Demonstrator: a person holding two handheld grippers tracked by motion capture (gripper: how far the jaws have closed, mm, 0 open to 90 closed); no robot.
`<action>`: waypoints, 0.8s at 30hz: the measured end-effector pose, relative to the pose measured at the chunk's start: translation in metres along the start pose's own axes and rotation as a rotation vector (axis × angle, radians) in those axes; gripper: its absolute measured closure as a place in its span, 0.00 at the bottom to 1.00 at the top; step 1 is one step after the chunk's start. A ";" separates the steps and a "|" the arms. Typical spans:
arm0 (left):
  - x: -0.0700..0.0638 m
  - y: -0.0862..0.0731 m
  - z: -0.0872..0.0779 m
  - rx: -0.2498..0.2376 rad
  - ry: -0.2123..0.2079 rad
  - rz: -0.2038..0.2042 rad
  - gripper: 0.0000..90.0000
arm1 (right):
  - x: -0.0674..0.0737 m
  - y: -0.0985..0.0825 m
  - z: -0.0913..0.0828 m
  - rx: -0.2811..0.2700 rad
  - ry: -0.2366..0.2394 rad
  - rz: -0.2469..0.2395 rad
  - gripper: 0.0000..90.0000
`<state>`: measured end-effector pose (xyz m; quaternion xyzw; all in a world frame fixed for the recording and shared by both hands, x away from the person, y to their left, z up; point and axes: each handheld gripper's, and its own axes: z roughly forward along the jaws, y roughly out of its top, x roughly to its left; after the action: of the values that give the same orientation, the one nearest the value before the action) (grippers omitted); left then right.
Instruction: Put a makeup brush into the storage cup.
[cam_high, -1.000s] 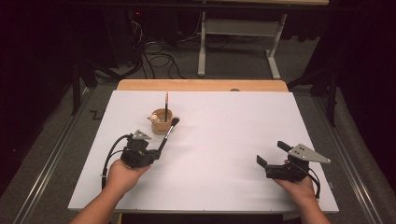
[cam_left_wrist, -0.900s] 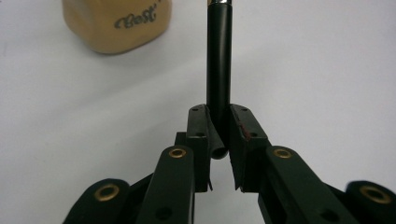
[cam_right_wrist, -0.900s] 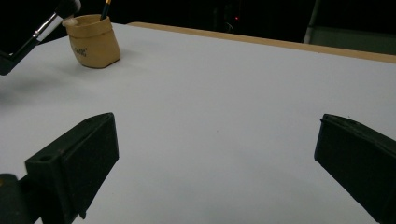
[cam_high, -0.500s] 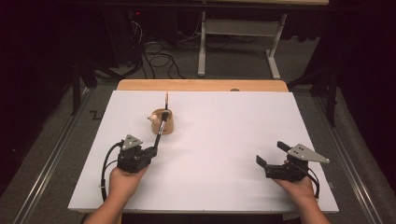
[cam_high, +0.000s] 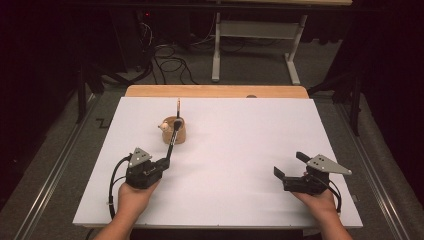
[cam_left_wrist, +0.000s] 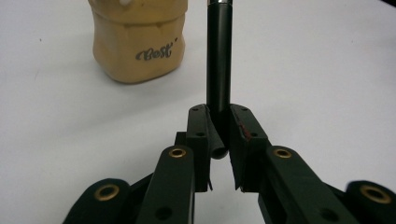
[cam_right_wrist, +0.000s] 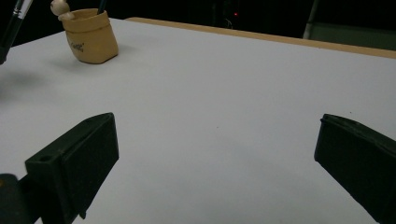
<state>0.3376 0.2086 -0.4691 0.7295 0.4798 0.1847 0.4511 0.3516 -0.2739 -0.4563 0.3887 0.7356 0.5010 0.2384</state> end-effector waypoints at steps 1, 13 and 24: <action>0.001 0.000 -0.001 -0.021 -0.004 0.001 0.88 | 0.000 0.000 0.000 0.000 -0.002 -0.001 0.01; 0.004 -0.002 -0.005 -0.085 -0.028 -0.011 0.88 | 0.001 0.000 0.000 0.000 0.000 0.001 0.01; 0.001 -0.001 -0.005 -0.101 -0.075 0.004 0.88 | 0.014 0.009 0.004 -0.003 0.020 -0.027 0.01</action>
<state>0.3339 0.2124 -0.4671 0.7130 0.4514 0.1822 0.5046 0.3492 -0.2588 -0.4493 0.3733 0.7423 0.5028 0.2383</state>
